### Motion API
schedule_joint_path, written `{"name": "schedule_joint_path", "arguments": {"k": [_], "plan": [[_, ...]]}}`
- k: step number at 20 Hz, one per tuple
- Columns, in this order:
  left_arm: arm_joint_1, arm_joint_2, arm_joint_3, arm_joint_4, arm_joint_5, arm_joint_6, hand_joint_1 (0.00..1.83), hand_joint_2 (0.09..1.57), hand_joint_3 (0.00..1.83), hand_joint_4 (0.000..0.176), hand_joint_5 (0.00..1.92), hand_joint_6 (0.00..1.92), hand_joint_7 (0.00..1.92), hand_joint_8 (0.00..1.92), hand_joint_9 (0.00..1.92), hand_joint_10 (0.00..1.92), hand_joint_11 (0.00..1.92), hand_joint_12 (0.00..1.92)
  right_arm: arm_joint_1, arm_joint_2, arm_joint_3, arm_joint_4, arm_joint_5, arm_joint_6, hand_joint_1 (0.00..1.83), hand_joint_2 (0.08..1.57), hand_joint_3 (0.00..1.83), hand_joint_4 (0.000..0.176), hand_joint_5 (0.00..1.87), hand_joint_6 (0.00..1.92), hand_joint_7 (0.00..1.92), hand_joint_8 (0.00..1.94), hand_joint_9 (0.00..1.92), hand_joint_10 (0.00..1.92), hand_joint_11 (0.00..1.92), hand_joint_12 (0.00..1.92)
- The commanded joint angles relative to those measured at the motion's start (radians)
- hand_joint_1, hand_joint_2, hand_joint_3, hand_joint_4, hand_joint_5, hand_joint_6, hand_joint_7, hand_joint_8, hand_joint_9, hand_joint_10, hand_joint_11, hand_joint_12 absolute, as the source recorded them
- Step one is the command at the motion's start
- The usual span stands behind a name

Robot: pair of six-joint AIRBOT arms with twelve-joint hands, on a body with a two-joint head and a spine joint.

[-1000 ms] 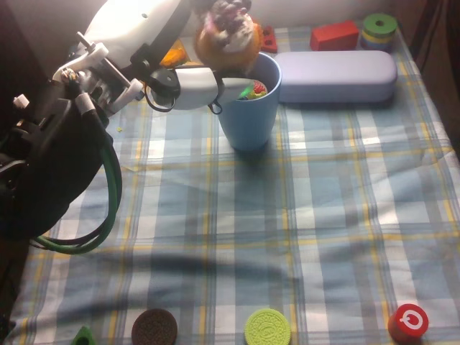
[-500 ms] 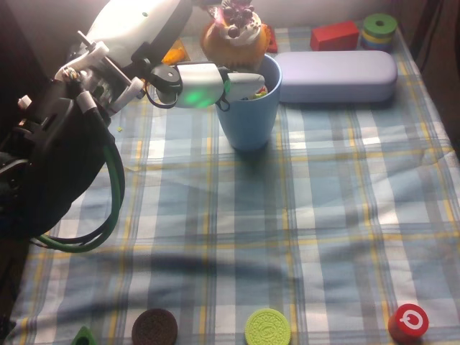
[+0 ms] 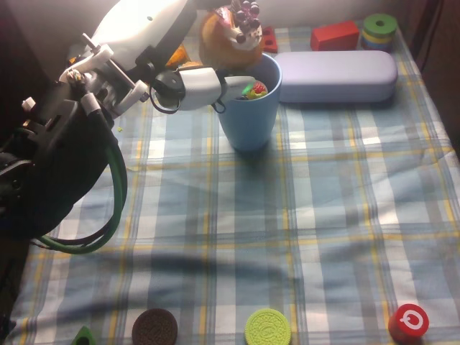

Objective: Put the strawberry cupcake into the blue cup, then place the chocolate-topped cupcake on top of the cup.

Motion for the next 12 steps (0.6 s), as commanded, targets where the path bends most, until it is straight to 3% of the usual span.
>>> {"name": "schedule_joint_path", "arguments": {"k": [1,3,4,7,8,10,12], "plan": [[-0.014,-0.003,0.004,0.037,-0.113,-0.006,1.04,0.99,0.00,0.012,0.71,0.03,0.37,0.01,0.32,0.01,0.09,0.43,0.001,-0.003,0.002,0.028,0.117,0.011,0.12,1.01,0.01,0.000,0.00,0.00,0.00,0.00,0.00,0.00,0.00,0.00],[-0.014,-0.003,0.004,0.037,-0.113,-0.006,0.99,1.00,0.00,0.010,0.76,0.01,0.38,0.00,0.29,0.00,0.04,0.42,0.001,-0.006,0.004,0.028,0.117,0.012,0.11,1.02,0.02,0.000,0.00,0.00,0.00,0.00,0.00,0.00,0.00,0.00],[-0.014,-0.002,0.004,0.037,-0.112,-0.006,0.96,1.01,0.00,0.030,0.74,0.00,0.35,0.00,0.27,0.00,0.01,0.41,0.001,-0.006,0.004,0.028,0.117,0.012,0.10,1.01,0.01,0.000,0.00,0.00,0.00,0.00,0.00,0.00,0.00,0.00],[-0.013,-0.003,0.004,0.037,-0.112,-0.006,0.96,0.98,0.00,0.032,0.71,0.00,0.33,0.00,0.25,0.00,0.00,0.41,0.001,-0.006,0.004,0.028,0.117,0.014,0.09,1.01,0.00,0.000,0.00,0.00,0.00,0.00,0.00,0.00,0.00,0.00],[-0.013,-0.003,0.004,0.037,-0.112,-0.006,0.88,0.94,0.00,0.007,0.67,0.00,0.34,0.00,0.27,0.01,0.03,0.42,0.001,-0.007,0.004,0.027,0.117,0.014,0.08,1.02,0.01,0.000,0.00,0.00,0.00,0.00,0.00,0.00,0.00,0.00],[-0.013,-0.003,0.004,0.037,-0.111,-0.006,0.79,0.90,0.00,0.018,0.61,0.00,0.32,0.00,0.22,0.00,0.00,0.36,0.001,-0.007,0.004,0.027,0.117,0.014,0.10,1.05,0.02,0.000,0.00,0.00,0.00,0.00,0.00,0.00,0.00,0.00],[-0.012,-0.003,0.004,0.037,-0.109,-0.006,0.83,0.89,0.00,0.054,0.63,0.01,0.33,0.00,0.23,0.00,0.03,0.36,0.001,-0.008,0.004,0.027,0.117,0.014,0.07,1.01,0.00,0.000,0.00,0.00,0.00,0.00,0.00,0.00,0.00,0.00]]}}
